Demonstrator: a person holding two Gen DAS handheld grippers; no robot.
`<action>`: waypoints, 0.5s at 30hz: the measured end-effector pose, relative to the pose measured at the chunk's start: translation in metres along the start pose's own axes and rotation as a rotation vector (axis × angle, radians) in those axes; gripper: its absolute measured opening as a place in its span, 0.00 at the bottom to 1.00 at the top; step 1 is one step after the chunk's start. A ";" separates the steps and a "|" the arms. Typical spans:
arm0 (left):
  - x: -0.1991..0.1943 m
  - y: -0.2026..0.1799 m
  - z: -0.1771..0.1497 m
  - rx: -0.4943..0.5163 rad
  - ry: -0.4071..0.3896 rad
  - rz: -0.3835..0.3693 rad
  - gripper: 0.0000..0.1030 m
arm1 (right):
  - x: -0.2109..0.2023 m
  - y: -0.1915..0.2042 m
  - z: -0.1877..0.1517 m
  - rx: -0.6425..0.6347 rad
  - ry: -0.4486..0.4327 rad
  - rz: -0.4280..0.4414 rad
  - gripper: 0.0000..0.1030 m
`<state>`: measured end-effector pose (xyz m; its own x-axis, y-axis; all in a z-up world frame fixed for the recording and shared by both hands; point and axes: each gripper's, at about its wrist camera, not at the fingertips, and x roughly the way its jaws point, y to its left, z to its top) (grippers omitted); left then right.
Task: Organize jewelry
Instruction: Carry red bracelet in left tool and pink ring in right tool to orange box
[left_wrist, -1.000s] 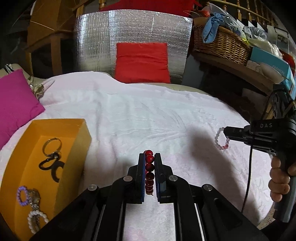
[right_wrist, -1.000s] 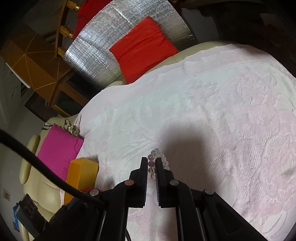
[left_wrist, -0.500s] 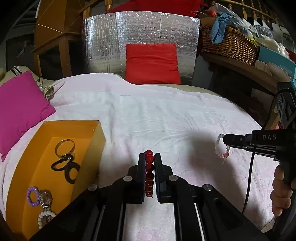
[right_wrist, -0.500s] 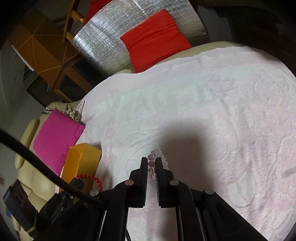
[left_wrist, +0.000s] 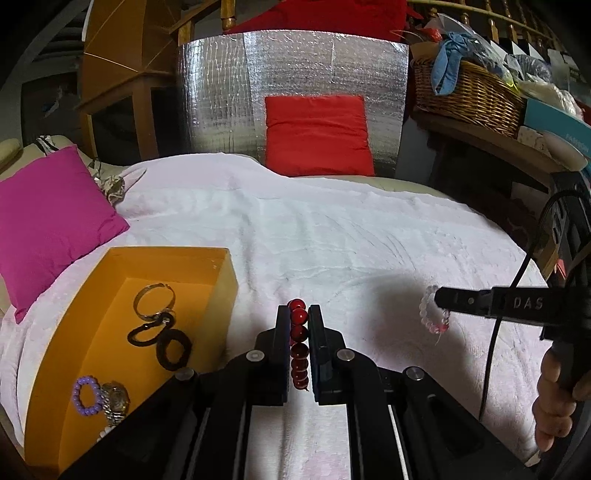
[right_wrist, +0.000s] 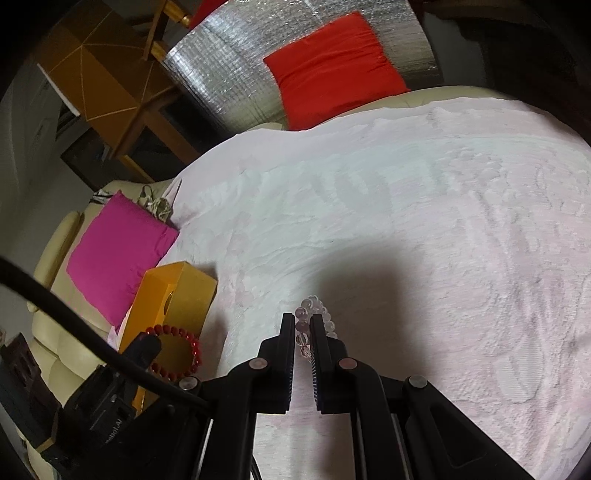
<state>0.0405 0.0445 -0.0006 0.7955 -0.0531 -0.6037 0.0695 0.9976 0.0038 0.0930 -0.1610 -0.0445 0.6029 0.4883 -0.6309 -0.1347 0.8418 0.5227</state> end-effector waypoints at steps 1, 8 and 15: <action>-0.001 0.001 0.000 -0.001 -0.003 0.001 0.09 | 0.002 0.004 -0.001 -0.011 0.002 0.002 0.09; -0.011 0.014 0.002 -0.019 -0.030 0.009 0.09 | 0.013 0.026 -0.008 -0.060 0.016 0.030 0.09; -0.017 0.027 0.001 -0.040 -0.050 0.038 0.09 | 0.019 0.045 -0.016 -0.098 0.030 0.047 0.09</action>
<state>0.0292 0.0723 0.0111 0.8261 -0.0161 -0.5633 0.0154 0.9999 -0.0060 0.0856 -0.1107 -0.0423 0.5703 0.5333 -0.6248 -0.2393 0.8354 0.4947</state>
